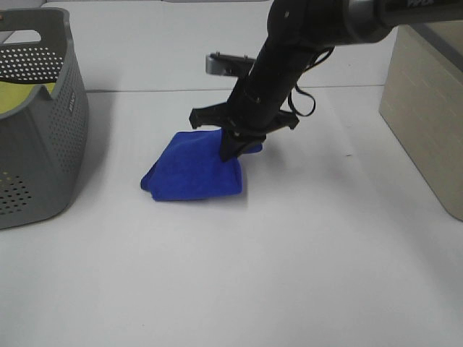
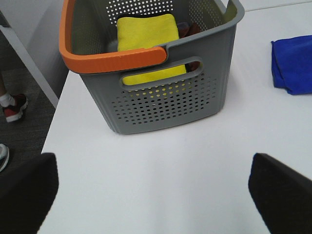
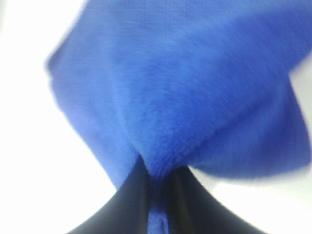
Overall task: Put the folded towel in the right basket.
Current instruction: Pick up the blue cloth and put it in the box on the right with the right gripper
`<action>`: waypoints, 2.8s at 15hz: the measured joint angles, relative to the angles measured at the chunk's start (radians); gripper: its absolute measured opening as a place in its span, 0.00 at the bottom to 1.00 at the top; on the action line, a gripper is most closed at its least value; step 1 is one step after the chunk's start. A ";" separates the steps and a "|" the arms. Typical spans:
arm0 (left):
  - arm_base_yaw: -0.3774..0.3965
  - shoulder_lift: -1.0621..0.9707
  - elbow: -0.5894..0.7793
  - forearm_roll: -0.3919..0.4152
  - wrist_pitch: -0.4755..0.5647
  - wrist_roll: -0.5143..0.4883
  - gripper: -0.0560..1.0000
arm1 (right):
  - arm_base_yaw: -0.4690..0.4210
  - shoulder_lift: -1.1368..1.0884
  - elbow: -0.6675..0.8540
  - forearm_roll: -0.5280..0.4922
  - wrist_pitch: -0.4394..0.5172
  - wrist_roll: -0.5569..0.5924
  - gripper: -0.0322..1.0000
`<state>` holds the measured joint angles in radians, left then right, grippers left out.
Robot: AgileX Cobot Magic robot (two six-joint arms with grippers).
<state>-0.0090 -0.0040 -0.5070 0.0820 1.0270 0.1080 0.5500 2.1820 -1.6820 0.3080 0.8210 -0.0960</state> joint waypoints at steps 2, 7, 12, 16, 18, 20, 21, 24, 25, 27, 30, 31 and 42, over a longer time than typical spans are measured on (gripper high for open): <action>0.000 -0.001 0.000 0.000 0.000 0.000 0.99 | 0.000 -0.108 0.000 0.006 0.010 -0.039 0.12; 0.000 -0.001 0.000 0.000 0.000 0.000 0.99 | -0.014 -0.336 0.001 0.012 0.060 -0.098 0.12; 0.000 -0.001 0.000 0.000 0.000 0.000 0.99 | -0.297 -0.485 0.001 0.130 0.152 -0.157 0.12; 0.000 -0.001 0.000 0.000 0.000 0.000 0.99 | -0.634 -0.497 0.001 0.328 0.156 -0.150 0.12; 0.000 -0.001 0.000 0.000 0.000 0.000 0.99 | -0.785 -0.497 0.002 0.375 0.131 -0.128 0.12; 0.000 -0.001 0.000 0.000 0.000 0.000 0.99 | -0.891 -0.497 0.008 0.382 0.071 -0.077 0.12; 0.000 -0.001 0.000 0.000 0.000 0.000 0.99 | -0.954 -0.497 0.028 0.363 0.023 -0.061 0.12; 0.000 -0.001 0.000 0.000 0.000 0.000 0.99 | -0.974 -0.498 0.118 0.250 -0.008 -0.069 0.12; 0.000 -0.001 0.000 0.000 0.000 0.000 0.99 | -0.974 -0.498 0.177 0.228 -0.036 -0.069 0.12; 0.000 -0.001 0.000 0.000 0.000 0.000 0.99 | -0.974 -0.498 0.329 0.211 -0.122 -0.069 0.12; 0.000 -0.001 0.000 0.000 0.000 0.000 0.99 | -0.974 -0.498 0.533 0.214 -0.257 -0.073 0.12; 0.000 -0.001 0.000 0.000 0.000 0.000 0.99 | -0.973 -0.498 0.587 0.220 -0.284 -0.076 0.12; 0.000 -0.001 0.000 0.000 0.000 0.000 0.99 | -0.972 -0.499 0.688 0.339 -0.356 -0.083 0.45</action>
<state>-0.0090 -0.0050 -0.5070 0.0820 1.0270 0.1080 -0.4220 1.6830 -0.9940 0.6470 0.4650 -0.1790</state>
